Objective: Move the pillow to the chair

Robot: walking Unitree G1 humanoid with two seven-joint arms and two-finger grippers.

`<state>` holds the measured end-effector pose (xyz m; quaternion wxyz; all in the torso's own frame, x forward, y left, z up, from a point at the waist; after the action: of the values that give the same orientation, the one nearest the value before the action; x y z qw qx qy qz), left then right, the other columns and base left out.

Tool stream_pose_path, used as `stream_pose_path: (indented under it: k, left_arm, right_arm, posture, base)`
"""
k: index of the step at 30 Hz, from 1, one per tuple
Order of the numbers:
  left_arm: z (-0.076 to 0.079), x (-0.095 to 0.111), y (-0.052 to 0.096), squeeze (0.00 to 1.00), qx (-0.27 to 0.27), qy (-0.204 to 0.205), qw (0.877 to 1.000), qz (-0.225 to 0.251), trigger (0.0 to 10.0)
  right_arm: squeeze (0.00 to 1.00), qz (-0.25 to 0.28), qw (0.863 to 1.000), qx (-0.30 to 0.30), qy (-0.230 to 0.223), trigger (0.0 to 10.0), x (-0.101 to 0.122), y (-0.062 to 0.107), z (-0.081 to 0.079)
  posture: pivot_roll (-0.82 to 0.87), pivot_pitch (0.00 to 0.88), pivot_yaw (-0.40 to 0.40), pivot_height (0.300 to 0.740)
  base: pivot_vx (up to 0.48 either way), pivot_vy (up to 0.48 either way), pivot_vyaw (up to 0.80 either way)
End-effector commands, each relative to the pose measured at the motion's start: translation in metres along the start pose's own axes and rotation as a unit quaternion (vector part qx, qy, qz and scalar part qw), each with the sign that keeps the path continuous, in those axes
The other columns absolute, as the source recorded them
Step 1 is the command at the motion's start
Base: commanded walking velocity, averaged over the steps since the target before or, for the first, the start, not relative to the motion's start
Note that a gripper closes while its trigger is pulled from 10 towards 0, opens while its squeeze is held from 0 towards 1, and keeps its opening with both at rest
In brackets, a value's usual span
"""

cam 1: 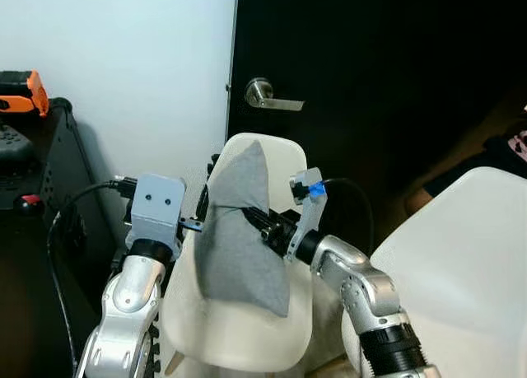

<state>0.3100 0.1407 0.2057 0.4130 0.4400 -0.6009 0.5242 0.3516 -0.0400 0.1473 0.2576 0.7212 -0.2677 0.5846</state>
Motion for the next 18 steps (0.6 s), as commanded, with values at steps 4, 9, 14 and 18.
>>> stream_pose_path:
  k: [4,9,14,18]
  left_arm:
    - [0.004,-0.002,0.003,0.00,-0.005,-0.005,1.000,-0.006,10.0]
    - [0.005,-0.002,0.003,0.00,-0.006,-0.008,1.000,-0.006,10.0]
    - [-0.003,0.002,0.000,0.00,0.011,-0.032,0.999,0.005,10.0]
    - [-0.018,0.005,-0.004,0.00,0.042,-0.046,0.998,0.009,10.0]
  right_arm:
    - [0.00,0.010,1.000,0.022,-0.001,10.0,0.011,-0.004,-0.006]
    - [0.00,0.012,0.999,0.030,-0.013,10.0,0.017,-0.008,-0.008]
    - [0.00,0.007,0.999,0.041,-0.010,10.0,0.018,-0.011,-0.011]
    - [0.00,-0.002,0.999,0.047,-0.009,10.0,0.016,-0.012,-0.013]
  posture:
    - [0.13,0.000,-0.113,0.730]
    - [0.13,0.000,-0.116,0.705]
    - [0.13,0.000,-0.117,0.685]
    - [0.13,0.000,-0.118,0.685]
  base:
    - [0.000,0.000,0.00]
    - [0.000,0.000,0.00]
    - [0.000,0.000,0.00]
    - [0.000,0.000,0.00]
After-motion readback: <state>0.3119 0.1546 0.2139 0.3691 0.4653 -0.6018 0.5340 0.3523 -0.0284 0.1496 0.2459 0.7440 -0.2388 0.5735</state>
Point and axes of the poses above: a point about 5 cm out from each wrist's last joint towards the gripper, its own y axis pointing back from the gripper into the wrist, its own x axis along the axis of the wrist's last joint, z = x × y, the point moved 5 cm from there along -y, pointing out of the wrist towards the gripper, and after that the axes turned 7 degrees about y, right-handed, at the moved point
